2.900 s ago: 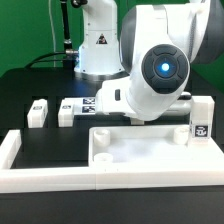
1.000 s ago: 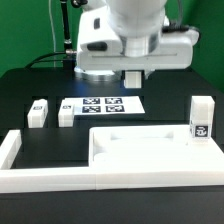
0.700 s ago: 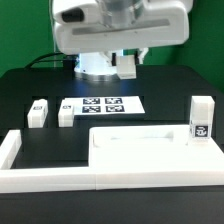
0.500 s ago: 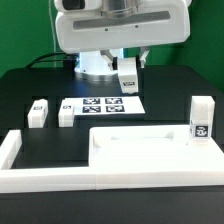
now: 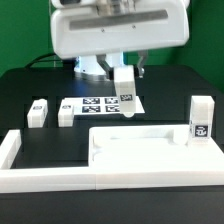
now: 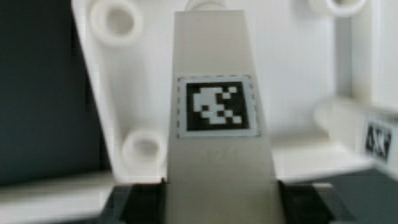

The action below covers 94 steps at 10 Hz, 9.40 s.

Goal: Assemble desk

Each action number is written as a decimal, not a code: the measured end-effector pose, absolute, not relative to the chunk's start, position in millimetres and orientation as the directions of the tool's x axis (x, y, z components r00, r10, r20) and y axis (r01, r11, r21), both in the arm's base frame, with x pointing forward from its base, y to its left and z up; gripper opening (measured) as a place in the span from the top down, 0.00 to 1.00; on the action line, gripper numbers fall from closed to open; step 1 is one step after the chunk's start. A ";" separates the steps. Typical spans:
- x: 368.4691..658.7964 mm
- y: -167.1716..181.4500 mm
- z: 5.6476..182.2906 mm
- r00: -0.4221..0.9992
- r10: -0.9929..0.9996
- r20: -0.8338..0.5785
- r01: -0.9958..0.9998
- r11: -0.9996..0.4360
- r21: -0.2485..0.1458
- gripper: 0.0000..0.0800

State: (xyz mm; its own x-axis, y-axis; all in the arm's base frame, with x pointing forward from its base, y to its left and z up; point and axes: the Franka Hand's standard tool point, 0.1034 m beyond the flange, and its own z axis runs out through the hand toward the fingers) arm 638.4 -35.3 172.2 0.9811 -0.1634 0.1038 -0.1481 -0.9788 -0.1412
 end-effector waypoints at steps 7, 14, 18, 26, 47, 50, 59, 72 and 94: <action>642.2 -59.4 159.6 0.828 -0.132 0.545 -0.160 -0.987 0.004 0.64; 636.6 -59.4 143.8 0.831 -0.129 0.541 -0.162 -0.987 0.012 0.64; 636.3 -50.6 135.4 0.833 -0.117 0.541 -0.150 -0.989 0.018 0.64; 632.2 -52.8 139.3 0.843 -0.123 0.524 -0.151 -0.988 0.011 0.64; 630.9 -51.1 128.3 0.909 -0.146 0.390 -0.147 -0.989 -0.029 0.19; 629.5 -45.1 126.6 0.952 -0.167 0.256 -0.152 -0.985 -0.077 0.19; 641.3 -55.2 118.2 0.962 -0.207 0.176 -0.193 -0.977 -0.090 0.63; 633.1 -53.2 114.8 0.438 -0.894 -0.088 -0.892 -0.422 -0.161 0.40; 634.3 -50.9 110.3 0.037 -0.978 -0.203 -0.993 -0.014 -0.114 0.63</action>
Offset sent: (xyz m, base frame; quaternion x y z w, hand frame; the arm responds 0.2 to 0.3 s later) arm 0.0000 0.0000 0.0000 0.0000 0.1938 0.0000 0.9810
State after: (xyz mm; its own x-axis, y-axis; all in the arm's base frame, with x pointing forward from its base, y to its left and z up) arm 634.3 -50.9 110.3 0.0374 -0.9784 -0.2033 -0.9934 -0.0143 -0.1137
